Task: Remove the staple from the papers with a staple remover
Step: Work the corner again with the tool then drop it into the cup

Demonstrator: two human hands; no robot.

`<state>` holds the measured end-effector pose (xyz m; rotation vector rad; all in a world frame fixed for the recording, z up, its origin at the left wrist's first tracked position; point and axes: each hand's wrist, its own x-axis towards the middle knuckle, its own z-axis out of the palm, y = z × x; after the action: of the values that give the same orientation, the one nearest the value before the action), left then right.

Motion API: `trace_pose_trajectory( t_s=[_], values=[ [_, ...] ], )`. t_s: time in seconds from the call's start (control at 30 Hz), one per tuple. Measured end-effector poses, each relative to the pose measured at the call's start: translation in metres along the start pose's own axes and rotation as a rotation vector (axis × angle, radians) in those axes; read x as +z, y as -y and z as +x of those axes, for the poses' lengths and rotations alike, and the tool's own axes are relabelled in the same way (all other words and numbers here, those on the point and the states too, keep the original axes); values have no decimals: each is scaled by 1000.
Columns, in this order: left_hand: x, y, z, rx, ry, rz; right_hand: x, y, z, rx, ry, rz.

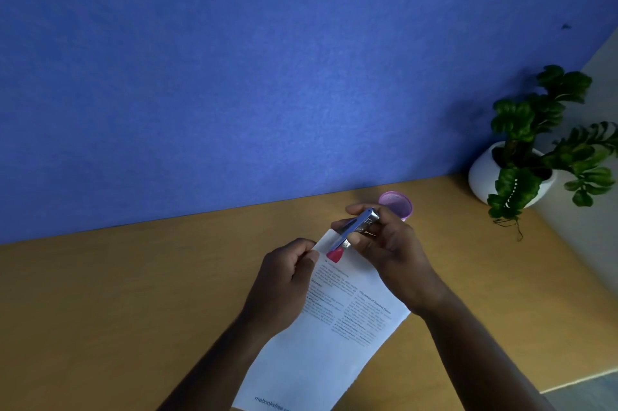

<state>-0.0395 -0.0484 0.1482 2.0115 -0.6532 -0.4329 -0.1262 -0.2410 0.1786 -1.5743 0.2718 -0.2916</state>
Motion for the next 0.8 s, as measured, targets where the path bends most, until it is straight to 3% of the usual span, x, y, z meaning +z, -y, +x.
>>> trace_pose_trajectory(
  t_s=[0.8],
  values=[
    [-2,1,5,46,4,45,12,3,8,6,-110,-3]
  ],
)
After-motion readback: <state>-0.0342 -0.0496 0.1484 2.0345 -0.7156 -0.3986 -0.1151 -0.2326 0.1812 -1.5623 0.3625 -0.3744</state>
